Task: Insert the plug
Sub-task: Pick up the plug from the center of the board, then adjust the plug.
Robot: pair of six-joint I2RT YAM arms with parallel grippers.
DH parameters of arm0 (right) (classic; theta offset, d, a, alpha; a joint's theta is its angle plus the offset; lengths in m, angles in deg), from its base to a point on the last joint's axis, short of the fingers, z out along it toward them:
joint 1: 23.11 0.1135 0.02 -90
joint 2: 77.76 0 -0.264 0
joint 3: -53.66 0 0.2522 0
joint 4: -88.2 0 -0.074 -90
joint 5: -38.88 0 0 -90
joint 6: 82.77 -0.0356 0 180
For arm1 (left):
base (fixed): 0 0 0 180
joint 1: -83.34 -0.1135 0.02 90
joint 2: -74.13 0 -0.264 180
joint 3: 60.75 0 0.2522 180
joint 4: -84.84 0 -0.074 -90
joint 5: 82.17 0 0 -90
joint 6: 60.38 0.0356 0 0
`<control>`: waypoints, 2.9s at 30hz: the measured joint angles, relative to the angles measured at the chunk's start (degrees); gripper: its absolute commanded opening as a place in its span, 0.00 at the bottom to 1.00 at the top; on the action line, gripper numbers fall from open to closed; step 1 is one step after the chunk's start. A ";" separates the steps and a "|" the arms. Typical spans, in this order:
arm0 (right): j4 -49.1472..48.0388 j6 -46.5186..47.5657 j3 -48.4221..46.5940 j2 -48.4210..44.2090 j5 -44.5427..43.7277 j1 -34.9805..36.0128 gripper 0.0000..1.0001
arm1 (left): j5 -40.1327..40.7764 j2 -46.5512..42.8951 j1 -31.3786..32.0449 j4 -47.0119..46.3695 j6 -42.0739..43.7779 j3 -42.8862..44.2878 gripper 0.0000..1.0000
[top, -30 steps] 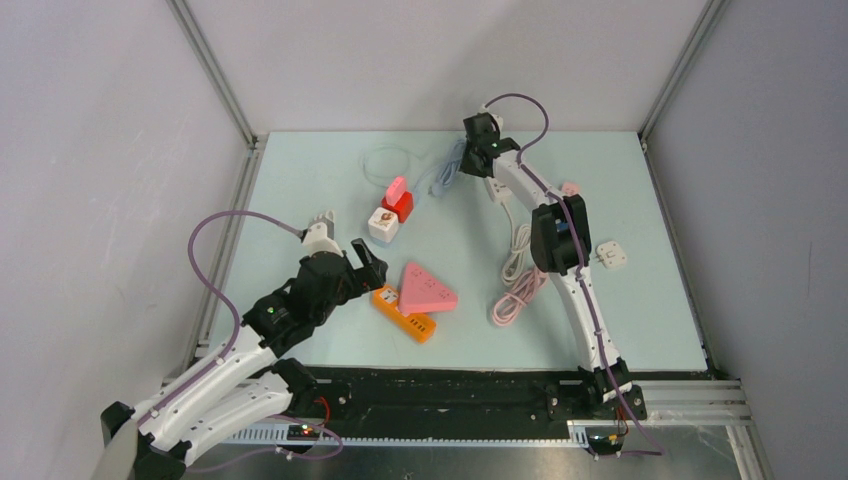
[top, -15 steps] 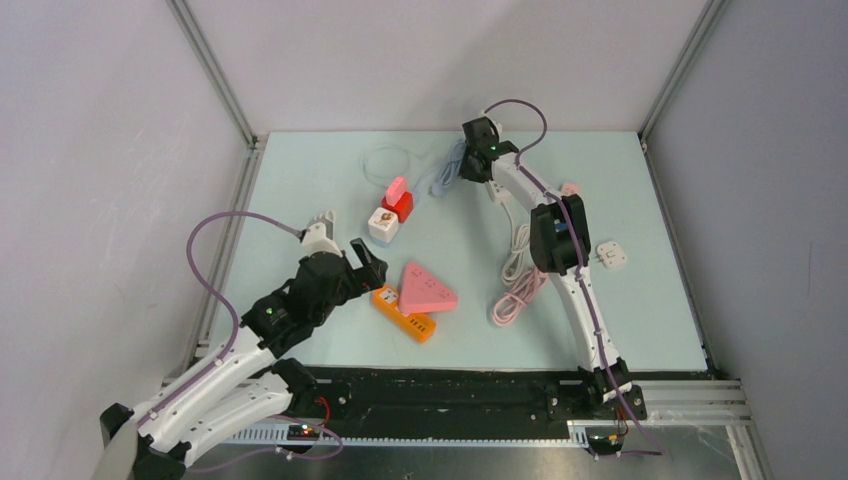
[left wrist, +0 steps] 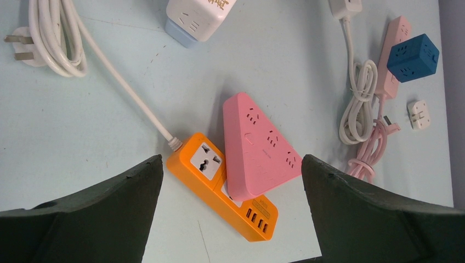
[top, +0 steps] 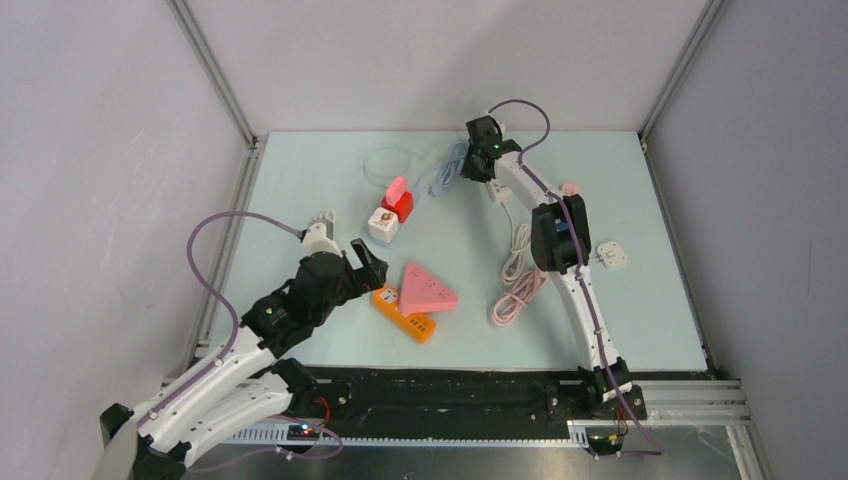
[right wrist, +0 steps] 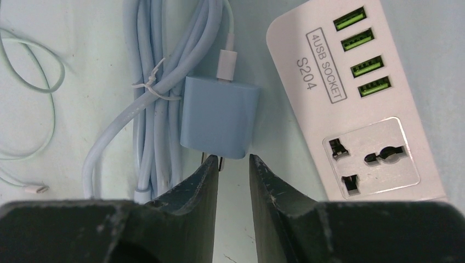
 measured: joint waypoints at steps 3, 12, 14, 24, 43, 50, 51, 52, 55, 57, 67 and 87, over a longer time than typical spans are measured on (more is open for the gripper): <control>0.70 0.07 -0.59 0.11 0.11 -0.11 0.23 | -0.07 0.00 0.00 0.00 0.00 0.00 1.00; 0.96 0.28 -0.90 0.13 0.24 -0.22 0.27 | -0.15 0.00 0.00 0.00 -0.02 0.00 1.00; 1.01 0.46 -0.90 0.13 0.26 -0.22 0.33 | -0.15 0.00 0.00 0.00 -0.02 0.00 1.00; 0.81 1.05 -0.90 0.13 1.33 -0.22 0.21 | -0.15 0.04 -0.07 0.00 -0.02 0.00 1.00; 0.42 -2.73 -0.96 1.51 3.61 -1.03 0.03 | -0.17 0.04 -0.07 0.00 0.00 0.02 1.00; -0.48 -3.26 -0.68 1.55 3.82 -1.33 0.00 | -0.17 0.02 -0.07 0.00 0.00 0.02 1.00; -1.18 -3.19 0.02 1.33 3.87 -1.33 0.00 | -0.17 0.02 -0.07 0.00 0.00 0.02 1.00; -1.99 -3.02 1.03 0.81 3.85 -1.33 0.00 | -0.17 0.00 -0.07 0.00 0.00 0.02 1.00; -5.03 -2.38 7.50 -2.62 4.26 -1.33 0.00 | -0.20 -0.07 -0.07 0.00 0.02 0.02 1.00; -6.47 -1.81 13.99 -6.56 5.16 -1.33 0.00 | -0.20 -0.37 -0.07 0.00 0.04 0.02 1.00; -13.70 -0.48 49.75 -32.28 13.60 -0.48 0.00 | -0.28 -1.84 -0.13 -0.11 1.01 0.20 1.00; -18.01 -6.45 79.67 -71.89 18.08 8.37 0.00 | -20.65 14.38 -7.08 -10.19 0.57 10.03 0.99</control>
